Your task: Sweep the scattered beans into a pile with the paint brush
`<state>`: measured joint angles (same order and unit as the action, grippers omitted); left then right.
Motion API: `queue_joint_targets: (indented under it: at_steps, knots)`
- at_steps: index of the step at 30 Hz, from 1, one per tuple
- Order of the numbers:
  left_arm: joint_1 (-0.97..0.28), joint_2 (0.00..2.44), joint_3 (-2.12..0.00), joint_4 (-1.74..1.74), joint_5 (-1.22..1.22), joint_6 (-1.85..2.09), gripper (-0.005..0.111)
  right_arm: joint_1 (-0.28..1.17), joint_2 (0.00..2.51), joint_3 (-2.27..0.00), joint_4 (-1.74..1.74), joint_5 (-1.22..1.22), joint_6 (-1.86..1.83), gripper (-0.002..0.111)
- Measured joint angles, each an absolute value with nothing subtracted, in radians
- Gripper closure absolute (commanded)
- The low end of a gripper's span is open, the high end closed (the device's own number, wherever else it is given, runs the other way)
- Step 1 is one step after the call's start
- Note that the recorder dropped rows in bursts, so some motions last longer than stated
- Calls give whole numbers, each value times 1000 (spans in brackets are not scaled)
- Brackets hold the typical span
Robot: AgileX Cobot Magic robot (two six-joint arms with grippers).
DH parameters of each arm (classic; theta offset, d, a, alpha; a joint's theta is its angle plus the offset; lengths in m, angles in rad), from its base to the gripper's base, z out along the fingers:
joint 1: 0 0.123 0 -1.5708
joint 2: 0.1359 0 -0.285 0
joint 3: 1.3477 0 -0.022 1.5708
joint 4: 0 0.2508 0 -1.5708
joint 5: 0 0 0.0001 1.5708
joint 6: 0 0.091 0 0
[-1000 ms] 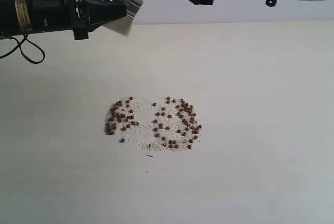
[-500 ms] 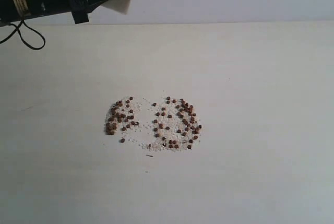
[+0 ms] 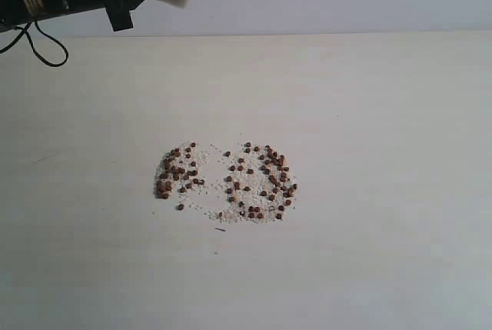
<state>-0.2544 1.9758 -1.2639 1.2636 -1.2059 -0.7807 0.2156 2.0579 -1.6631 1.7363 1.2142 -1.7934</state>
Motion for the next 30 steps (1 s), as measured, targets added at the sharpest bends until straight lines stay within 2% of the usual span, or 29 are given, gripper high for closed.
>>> queue_joint_targets:
  at_steps: [9,19,30]
  knots:
    - [-191,1999,-1264,1264,-1206,-775,107,241,2026,-1664,1738,1214,-1785,43]
    - [-191,2001,-1264,1264,-1206,-781,107,277,2022,-1664,1738,1214,-1787,43]
    - [-191,2001,-1264,1264,-1206,-796,107,248,2028,-1668,1738,1214,-1797,43]
